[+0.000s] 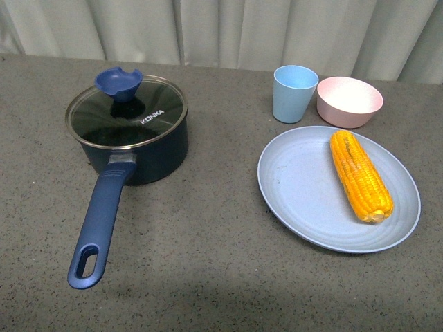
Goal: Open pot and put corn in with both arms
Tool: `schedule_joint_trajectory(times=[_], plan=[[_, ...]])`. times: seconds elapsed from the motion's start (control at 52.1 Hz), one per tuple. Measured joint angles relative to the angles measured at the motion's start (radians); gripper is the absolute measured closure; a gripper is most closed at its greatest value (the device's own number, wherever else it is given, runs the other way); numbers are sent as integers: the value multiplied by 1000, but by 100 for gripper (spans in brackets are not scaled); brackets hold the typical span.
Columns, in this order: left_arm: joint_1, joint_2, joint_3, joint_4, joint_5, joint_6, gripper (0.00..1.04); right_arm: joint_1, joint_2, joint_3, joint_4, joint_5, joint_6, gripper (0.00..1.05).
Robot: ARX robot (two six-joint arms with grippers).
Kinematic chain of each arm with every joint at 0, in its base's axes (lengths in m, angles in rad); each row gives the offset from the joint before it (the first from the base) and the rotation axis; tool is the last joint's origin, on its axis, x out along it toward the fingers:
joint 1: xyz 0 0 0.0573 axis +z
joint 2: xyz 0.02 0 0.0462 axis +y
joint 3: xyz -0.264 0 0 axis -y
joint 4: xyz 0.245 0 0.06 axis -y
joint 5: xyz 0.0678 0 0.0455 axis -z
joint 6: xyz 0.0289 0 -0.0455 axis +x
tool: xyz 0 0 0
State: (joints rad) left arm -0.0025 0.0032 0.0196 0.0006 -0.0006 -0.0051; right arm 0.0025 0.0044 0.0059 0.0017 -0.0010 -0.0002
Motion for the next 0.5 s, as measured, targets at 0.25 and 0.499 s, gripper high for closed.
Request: schedule_joint_trajectory(times=[0.25,0.499], plan=[[0,0,0,0,0,0,6,0,0,0,0,0,0,9],[0,0,0,0,0,0,6,0,0,0,0,0,0,9]])
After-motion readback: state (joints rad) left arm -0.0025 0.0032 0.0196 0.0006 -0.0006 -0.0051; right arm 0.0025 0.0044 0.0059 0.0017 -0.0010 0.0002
